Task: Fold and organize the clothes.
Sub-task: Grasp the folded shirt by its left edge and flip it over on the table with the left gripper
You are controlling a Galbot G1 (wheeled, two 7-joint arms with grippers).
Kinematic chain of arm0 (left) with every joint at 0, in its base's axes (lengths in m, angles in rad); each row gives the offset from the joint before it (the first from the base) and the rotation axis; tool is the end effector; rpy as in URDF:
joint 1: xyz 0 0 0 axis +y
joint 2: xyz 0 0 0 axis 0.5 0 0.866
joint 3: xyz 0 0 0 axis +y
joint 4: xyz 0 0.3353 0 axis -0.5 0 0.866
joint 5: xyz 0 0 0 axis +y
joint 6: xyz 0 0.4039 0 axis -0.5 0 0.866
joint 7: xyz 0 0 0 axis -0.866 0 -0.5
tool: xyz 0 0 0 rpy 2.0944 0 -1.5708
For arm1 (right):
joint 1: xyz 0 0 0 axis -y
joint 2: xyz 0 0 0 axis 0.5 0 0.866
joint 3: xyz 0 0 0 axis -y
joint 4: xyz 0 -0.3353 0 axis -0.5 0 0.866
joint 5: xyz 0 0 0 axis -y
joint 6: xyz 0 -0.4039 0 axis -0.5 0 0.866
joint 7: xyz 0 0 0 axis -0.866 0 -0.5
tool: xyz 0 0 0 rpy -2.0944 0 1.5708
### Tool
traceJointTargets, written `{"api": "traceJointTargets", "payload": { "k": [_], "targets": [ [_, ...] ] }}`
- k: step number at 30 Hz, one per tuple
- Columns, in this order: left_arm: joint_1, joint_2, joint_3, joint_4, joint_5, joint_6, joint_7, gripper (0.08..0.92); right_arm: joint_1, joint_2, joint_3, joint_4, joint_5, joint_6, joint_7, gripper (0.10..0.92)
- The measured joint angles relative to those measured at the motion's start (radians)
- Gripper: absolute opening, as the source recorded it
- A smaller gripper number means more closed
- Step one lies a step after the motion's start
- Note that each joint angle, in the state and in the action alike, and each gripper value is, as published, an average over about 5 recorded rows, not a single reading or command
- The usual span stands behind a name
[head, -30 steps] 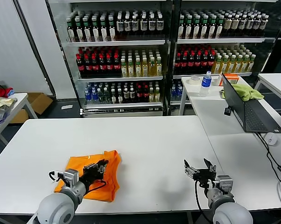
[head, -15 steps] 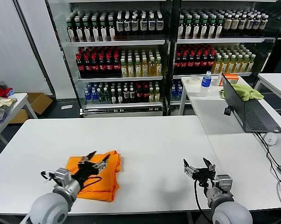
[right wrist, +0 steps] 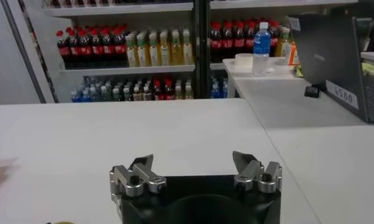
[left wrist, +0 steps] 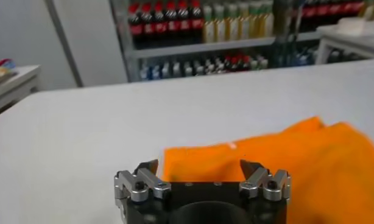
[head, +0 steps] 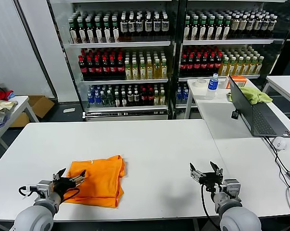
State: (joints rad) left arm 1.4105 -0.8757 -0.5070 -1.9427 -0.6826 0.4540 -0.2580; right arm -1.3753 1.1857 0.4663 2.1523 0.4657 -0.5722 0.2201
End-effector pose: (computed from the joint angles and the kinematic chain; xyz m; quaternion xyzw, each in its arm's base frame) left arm 0.2988 0.1160 -0.2728 0.0006 -0.9644 -0.0441 0.2608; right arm 0.2828 -0.0247 -0.2150 0.0405 -0.9803 -0.0078 0.1934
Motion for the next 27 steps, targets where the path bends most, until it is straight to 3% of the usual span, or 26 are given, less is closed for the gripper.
{"api": "traceJointTargets", "payload": {
  "k": [13,27],
  "targets": [
    [0.002,-0.018,-0.007,0.051,-0.047,0.008,-0.017,0.796,-0.003,-0.001,0.004,0.001,0.0,0.0,0.0,0.823],
    [-0.005,-0.016,-0.018,0.084,-0.127,-0.028,0.058,0.403,0.0,0.003,-0.001,-0.001,0.0,0.001,0.0,0.823]
  ]
}}
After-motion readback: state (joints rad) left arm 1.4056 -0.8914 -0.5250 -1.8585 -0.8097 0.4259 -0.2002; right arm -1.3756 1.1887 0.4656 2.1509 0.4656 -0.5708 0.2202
